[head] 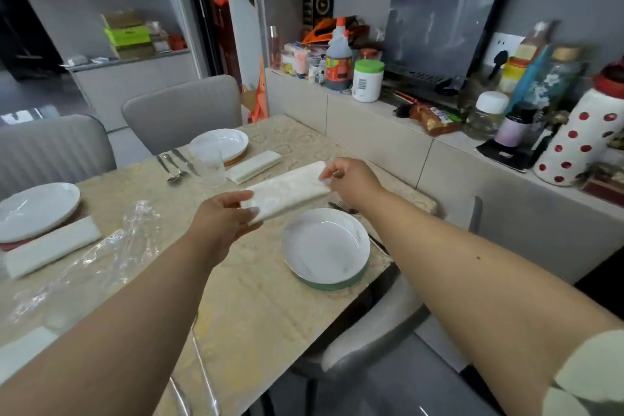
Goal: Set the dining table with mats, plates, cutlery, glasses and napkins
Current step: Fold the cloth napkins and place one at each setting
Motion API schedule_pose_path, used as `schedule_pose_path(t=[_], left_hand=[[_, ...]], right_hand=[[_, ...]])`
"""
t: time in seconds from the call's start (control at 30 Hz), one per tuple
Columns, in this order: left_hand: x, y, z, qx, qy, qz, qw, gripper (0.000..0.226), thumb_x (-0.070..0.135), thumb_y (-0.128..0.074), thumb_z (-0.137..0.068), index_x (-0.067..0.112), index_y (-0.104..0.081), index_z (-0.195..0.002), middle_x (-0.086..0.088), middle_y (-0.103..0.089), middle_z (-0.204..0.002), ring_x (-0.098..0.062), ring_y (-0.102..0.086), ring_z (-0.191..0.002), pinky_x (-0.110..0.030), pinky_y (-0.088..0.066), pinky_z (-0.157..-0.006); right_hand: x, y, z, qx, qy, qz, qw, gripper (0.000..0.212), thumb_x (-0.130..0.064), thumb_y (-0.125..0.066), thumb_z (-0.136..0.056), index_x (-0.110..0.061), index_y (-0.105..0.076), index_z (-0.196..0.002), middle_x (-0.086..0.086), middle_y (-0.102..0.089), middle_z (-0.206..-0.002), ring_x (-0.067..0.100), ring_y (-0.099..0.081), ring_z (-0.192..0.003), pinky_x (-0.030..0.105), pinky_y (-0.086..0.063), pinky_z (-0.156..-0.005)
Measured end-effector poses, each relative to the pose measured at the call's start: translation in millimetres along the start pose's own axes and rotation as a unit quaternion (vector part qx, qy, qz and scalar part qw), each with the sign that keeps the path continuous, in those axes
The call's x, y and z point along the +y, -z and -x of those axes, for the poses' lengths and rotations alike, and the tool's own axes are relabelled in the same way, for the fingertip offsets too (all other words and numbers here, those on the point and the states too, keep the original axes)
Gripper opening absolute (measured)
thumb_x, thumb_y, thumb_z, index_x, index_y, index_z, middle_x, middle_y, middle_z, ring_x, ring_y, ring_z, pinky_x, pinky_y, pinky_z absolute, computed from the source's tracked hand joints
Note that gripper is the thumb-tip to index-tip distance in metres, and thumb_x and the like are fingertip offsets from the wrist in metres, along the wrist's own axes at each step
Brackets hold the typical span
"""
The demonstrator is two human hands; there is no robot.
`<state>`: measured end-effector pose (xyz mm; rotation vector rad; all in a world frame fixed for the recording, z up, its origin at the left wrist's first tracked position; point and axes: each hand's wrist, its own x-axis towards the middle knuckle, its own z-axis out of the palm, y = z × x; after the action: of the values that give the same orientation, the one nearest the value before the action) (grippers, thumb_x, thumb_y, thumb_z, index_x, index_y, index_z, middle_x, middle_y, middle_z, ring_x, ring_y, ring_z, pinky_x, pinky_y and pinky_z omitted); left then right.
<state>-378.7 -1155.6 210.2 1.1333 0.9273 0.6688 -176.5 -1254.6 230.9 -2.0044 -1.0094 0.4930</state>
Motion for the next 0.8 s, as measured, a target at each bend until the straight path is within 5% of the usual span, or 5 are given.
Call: schedule_pose_path(t=[0.13, 0.23, 0.47, 0.7, 0.8], left_hand=[[-7, -1, -44, 0.097, -0.006, -0.004, 0.995, 0.036, -0.014, -0.064, -0.082, -0.004, -0.061, -0.117, -0.016, -0.052, -0.113, -0.036, -0.062, -0.097, -0.032, -0.060, -0.069], [-18, -4, -77, 0.152, -0.001, -0.019, 0.988, 0.035, -0.012, -0.066, -0.082, -0.001, -0.063, -0.115, -0.014, -0.051, -0.113, -0.035, -0.062, -0.097, -0.032, -0.060, -0.071], [-72, -2, -126, 0.231, 0.057, -0.037, 0.971, 0.033, -0.011, -0.064, -0.084, 0.007, -0.063, -0.111, -0.013, -0.051, -0.124, -0.033, -0.059, -0.107, -0.039, -0.055, -0.085], [-113, 0, -155, 0.253, 0.094, -0.111, 0.956, 0.033, -0.004, -0.067, -0.082, 0.026, -0.066, -0.095, -0.008, -0.058, -0.122, -0.029, -0.061, -0.105, -0.045, -0.053, -0.094], [-126, -6, -162, 0.245, 0.103, -0.155, 0.951, 0.033, 0.001, -0.066, -0.084, 0.024, -0.066, -0.109, -0.003, -0.059, -0.117, -0.022, -0.059, -0.102, -0.032, -0.050, -0.091]], right_hand=[[7, -19, -76, -0.097, 0.020, 0.065, 0.993, 0.022, -0.014, -0.056, -0.091, -0.031, -0.070, -0.088, -0.006, -0.066, -0.113, 0.016, -0.058, -0.111, 0.027, -0.044, -0.094], [12, -35, -122, -0.173, 0.042, 0.216, 0.960, 0.031, -0.026, -0.043, -0.095, -0.036, -0.067, -0.112, -0.007, -0.052, -0.137, 0.020, -0.036, -0.133, 0.038, -0.028, -0.109], [49, -77, -165, -0.257, 0.259, 0.482, 0.797, 0.040, -0.018, -0.032, -0.093, -0.032, -0.065, -0.110, -0.004, -0.057, -0.112, 0.023, -0.032, -0.121, 0.049, -0.014, -0.105], [80, -99, -164, -0.240, 0.351, 0.504, 0.752, 0.029, -0.015, -0.040, -0.086, -0.021, -0.067, -0.096, -0.003, -0.055, -0.099, 0.019, -0.032, -0.117, 0.041, -0.009, -0.098], [91, -104, -162, -0.238, 0.349, 0.499, 0.756, 0.037, -0.017, -0.033, -0.087, -0.017, -0.067, -0.100, -0.001, -0.051, -0.109, 0.019, -0.030, -0.121, 0.038, -0.010, -0.094]])
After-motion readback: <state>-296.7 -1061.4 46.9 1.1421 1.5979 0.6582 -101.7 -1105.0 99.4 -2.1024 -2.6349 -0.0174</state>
